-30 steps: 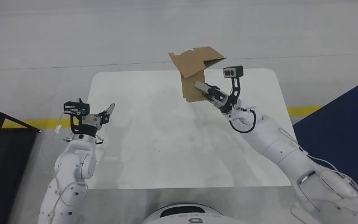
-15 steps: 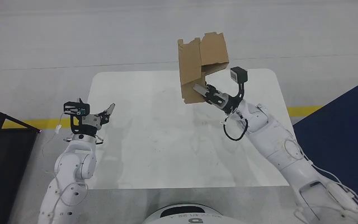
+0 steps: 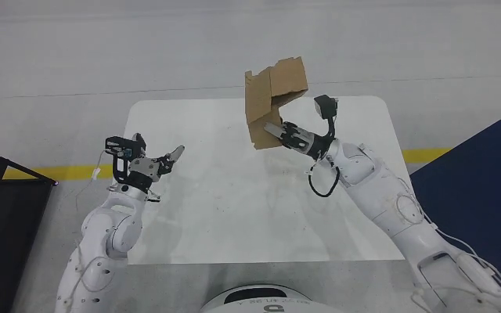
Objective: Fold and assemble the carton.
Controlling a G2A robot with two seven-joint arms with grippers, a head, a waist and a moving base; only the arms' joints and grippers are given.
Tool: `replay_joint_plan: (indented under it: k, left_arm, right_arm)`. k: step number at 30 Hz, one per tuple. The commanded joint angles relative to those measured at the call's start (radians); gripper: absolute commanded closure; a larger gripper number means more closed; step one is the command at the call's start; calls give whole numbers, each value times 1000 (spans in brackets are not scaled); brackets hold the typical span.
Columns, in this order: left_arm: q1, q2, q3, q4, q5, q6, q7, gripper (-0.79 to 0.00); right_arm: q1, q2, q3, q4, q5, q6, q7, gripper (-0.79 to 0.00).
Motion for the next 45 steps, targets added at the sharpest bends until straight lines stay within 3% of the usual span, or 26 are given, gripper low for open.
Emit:
replay_joint_plan:
  k: [1,4,8,14,19,28,33,38,45]
  left_arm:
    - [-20,7,-1,9,-257,-220,-109,-785]
    - [-69,17,7,49,-532,-351,-283,-785]
    - [-135,27,28,64,-697,-376,-436,-785]
    - [-182,32,68,93,-930,-381,-523,-785]
    - [-247,40,85,157,-1168,-294,-649,-785]
    - [-326,41,140,217,-1279,-118,-738,-785]
    - [-377,39,159,306,-1569,-83,-907,-785]
    - [-417,40,160,377,-1624,-93,-964,-785]
    - [-449,41,144,422,-1653,-111,-958,-606]
  right_arm:
    - [6,-6,-16,2,-21,-22,14,0]
    - [15,-13,-37,8,-49,-48,31,0]
    - [25,-25,-60,24,-104,-48,34,0]
    - [24,-37,-84,20,-113,-48,18,0]
    - [24,-34,-92,8,-106,-48,45,0]
    - [8,-17,-80,-59,-144,-48,84,0]
    - [-5,-4,-79,-107,-131,-48,103,0]
    - [3,5,-86,-115,-101,-48,130,0]
    - [17,13,-102,-125,-76,-48,165,0]
